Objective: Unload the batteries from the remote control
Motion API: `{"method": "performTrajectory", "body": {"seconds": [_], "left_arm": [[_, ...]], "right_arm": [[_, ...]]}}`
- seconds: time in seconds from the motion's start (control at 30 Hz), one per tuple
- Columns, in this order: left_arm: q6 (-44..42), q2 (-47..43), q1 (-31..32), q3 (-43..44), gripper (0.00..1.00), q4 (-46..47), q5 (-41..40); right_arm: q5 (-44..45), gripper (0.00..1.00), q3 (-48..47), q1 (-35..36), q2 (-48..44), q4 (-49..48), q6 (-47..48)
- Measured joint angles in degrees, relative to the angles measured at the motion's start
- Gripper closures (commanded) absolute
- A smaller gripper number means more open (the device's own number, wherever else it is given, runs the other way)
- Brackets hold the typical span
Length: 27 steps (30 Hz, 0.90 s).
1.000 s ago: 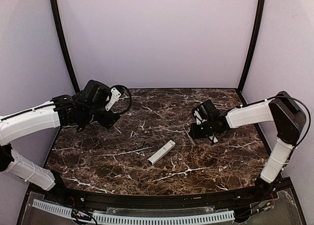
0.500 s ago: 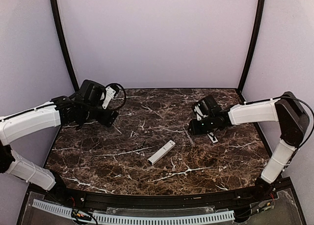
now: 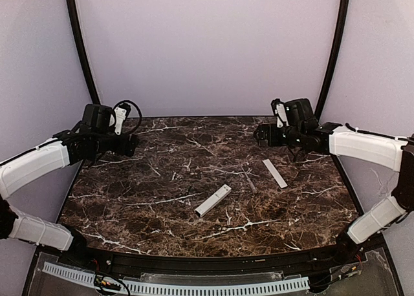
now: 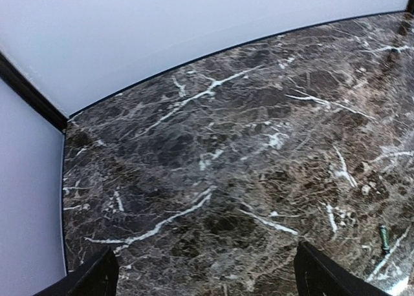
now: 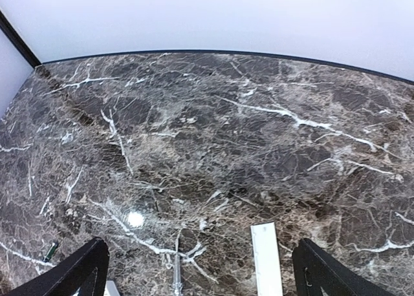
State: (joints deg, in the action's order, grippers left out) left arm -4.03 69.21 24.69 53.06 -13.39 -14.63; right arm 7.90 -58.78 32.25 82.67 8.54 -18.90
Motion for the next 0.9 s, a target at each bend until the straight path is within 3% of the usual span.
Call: {"method": "performTrajectory", "body": {"seconds": [0.2, 0.37, 0.73, 0.9], "left_arm": [[1.5, -2.9, -8.5, -8.5, 0.02, 9.8, -3.5], [-0.9, -2.8, -10.1, -14.4, 0.02, 15.7, -7.6], [0.2, 5.4, -16.5, -19.7, 0.02, 28.3, -3.4], [-1.0, 6.2, -16.9, -24.7, 0.03, 39.1, -2.3]], "right_arm": [[3.8, 0.01, 2.7, -1.3, -3.6, -1.7, 0.5], [6.2, 0.01, 5.8, -2.1, -6.3, -2.6, 0.6], [7.1, 0.01, 10.6, -4.8, -10.3, -4.3, 0.4], [5.9, 0.01, 10.8, -5.7, -10.0, -4.4, 0.7]]}}
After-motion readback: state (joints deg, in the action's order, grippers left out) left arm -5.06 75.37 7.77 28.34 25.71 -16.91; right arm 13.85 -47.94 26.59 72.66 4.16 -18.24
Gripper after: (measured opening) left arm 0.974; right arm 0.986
